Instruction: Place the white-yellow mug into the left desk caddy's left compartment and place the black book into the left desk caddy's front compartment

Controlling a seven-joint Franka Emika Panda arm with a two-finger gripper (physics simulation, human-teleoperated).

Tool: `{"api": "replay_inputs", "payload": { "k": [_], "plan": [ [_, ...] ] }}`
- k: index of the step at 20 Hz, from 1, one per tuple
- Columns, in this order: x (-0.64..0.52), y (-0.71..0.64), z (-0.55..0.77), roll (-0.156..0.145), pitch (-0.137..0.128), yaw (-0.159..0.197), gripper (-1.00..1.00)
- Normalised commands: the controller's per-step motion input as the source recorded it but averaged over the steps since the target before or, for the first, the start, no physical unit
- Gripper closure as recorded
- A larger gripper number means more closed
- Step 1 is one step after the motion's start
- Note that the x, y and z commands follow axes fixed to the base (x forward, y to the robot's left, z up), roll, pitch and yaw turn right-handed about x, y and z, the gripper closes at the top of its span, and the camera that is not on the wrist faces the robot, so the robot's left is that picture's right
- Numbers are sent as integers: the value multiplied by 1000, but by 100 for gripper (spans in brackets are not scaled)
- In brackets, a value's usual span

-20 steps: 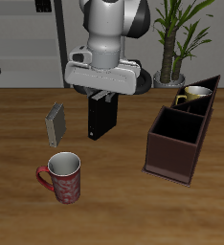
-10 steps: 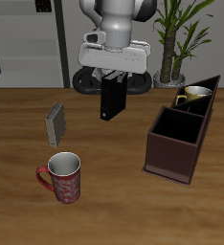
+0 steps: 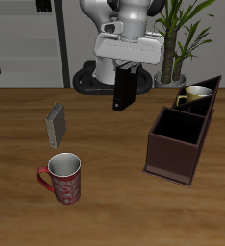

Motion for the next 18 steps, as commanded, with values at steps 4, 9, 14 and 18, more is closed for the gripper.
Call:
{"api": "replay_inputs", "payload": {
  "k": [4, 9, 14, 18],
  "plan": [
    [-360, 338, 24, -19, 0, -21, 100],
    [-314, 300, -53, 14, 29, -49, 100],
    [-196, 484, -9, 115, -14, 33, 100],
    [-52, 431, 25, 54, 2, 17, 100]
  ]
}}
